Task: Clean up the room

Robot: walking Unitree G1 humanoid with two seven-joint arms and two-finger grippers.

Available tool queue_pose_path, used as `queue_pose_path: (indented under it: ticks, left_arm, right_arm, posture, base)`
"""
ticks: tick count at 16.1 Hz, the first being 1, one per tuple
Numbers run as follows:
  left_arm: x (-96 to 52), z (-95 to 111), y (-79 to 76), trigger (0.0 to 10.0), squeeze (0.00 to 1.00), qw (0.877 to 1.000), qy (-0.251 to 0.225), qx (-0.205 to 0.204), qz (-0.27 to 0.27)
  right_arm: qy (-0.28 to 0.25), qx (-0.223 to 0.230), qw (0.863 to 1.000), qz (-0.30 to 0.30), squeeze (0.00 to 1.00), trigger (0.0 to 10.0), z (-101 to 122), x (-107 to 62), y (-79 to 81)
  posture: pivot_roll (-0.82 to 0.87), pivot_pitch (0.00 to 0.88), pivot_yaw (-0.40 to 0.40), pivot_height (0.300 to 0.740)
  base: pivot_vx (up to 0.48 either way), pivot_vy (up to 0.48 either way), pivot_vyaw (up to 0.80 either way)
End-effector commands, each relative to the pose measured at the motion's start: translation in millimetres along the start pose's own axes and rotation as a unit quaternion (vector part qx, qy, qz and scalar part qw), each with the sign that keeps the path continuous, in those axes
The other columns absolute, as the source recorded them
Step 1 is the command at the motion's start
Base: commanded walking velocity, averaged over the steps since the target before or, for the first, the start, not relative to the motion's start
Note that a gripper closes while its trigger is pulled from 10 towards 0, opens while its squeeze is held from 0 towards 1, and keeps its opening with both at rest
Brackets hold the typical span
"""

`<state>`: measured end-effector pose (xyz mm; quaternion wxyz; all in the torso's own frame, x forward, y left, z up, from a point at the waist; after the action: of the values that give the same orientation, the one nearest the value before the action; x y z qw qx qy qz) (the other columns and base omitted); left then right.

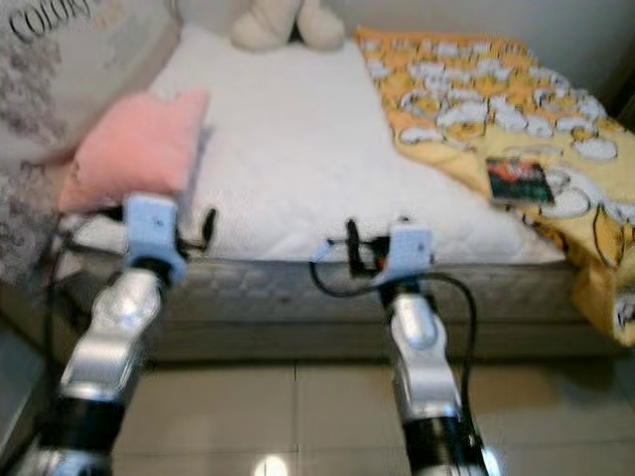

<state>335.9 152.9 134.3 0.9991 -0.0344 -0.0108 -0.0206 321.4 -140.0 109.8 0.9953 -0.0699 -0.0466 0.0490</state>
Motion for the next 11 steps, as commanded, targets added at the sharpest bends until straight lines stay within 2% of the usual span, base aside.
queue_pose_path:
  ticks: [1, 7, 11]
  left_arm:
    - [1.7, -1.1, -6.9, 10.0, 0.0, 1.0, 0.004, -0.008, -0.014]
    - [0.1, 0.3, -10.9, 10.0, 0.0, 1.0, -0.001, -0.01, -0.026]
    - [1.3, 0.8, -8.1, 10.0, 0.0, 1.0, -0.002, -0.01, -0.019]
  right_arm:
    - [0.005, -0.006, 1.0, -0.009, 0.0, 10.0, -2.9, -1.2, -5.8]
    - [0.004, -0.006, 1.0, -0.003, 0.0, 10.0, -3.2, -0.1, -3.5]
    - [0.006, -0.007, 1.0, -0.001, 0.0, 10.0, -5.0, -1.4, -2.6]
  posture:
    - [0.0, 0.0, 0.001, 0.74]
    - [0.0, 0.0, -0.001, 0.74]
    - [0.0, 0.0, -0.001, 0.74]
  base:
    - [0.435, 0.0, 0.0]
    - [0.46, 0.0, 0.0]
    - [0.471, 0.0, 0.0]
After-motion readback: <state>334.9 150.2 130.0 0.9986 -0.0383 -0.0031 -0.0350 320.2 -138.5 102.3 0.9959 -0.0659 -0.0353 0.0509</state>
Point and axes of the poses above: a point about 5 cm out from each wrist's last joint towards the gripper, its own x axis pointing out of the wrist towards the gripper, its own z axis along the axis of the wrist's last joint, y = z × x, the point moved 2 cm from there along x, pointing out of the wrist towards the gripper, and after that the axes turned 10 degrees about -x, right-handed, at the moved point
